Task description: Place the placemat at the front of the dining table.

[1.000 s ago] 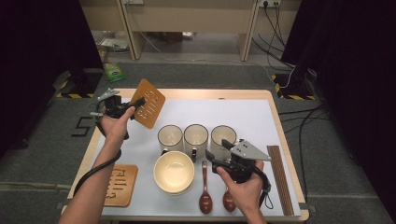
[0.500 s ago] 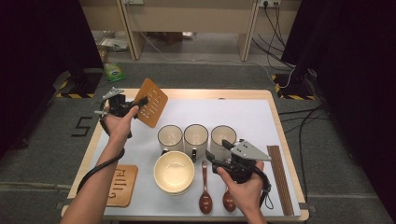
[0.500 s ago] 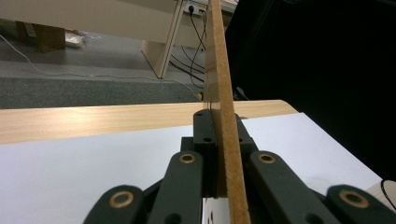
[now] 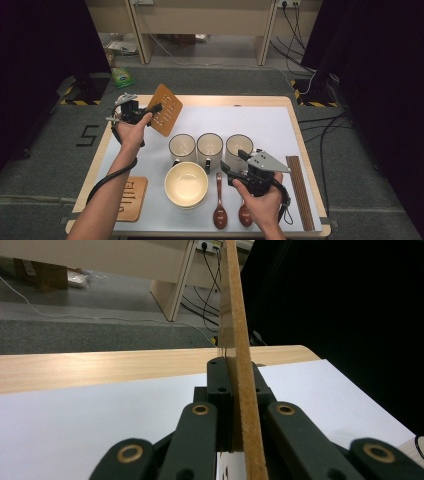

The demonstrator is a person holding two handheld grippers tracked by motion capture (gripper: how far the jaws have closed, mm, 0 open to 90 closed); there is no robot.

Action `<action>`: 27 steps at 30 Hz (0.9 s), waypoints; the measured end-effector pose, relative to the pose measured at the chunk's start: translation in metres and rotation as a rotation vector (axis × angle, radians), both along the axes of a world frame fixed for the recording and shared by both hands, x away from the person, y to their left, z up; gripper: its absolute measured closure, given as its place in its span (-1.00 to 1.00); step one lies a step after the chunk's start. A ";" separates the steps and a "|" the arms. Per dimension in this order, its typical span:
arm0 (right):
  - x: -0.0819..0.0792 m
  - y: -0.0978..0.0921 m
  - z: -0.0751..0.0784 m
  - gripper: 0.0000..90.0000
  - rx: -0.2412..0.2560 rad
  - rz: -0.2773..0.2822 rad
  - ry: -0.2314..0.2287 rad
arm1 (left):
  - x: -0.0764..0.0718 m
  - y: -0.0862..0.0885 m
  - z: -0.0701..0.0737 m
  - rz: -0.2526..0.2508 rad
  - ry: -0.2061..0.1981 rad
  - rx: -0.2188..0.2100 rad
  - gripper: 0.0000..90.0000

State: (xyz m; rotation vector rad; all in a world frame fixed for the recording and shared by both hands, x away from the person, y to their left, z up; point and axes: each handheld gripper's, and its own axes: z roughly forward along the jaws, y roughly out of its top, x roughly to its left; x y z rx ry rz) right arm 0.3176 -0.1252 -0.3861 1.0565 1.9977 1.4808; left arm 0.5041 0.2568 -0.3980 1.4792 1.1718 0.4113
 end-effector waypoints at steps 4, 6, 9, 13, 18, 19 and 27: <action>0.000 0.000 -0.001 -0.32 0.001 0.000 0.001 | 0.002 -0.001 -0.001 0.000 0.001 0.001 0.92; 0.000 0.000 -0.001 -0.32 0.000 0.000 0.001 | 0.003 -0.002 -0.001 0.000 0.001 0.000 0.91; 0.000 0.000 -0.001 -0.32 0.000 0.000 0.001 | 0.005 -0.002 -0.001 -0.003 0.003 0.001 0.91; 0.000 0.000 -0.001 -0.32 0.003 -0.001 0.006 | 0.007 -0.005 -0.002 -0.005 0.006 0.000 0.91; 0.000 0.000 -0.002 -0.32 0.001 0.001 0.005 | 0.010 -0.008 -0.003 -0.007 0.007 -0.002 0.91; 0.000 0.000 -0.002 -0.32 0.001 0.001 0.005 | 0.010 -0.009 -0.003 -0.009 0.008 -0.003 0.91; 0.000 0.000 -0.002 -0.32 0.004 0.001 0.007 | 0.015 -0.016 -0.003 -0.018 0.010 -0.007 0.91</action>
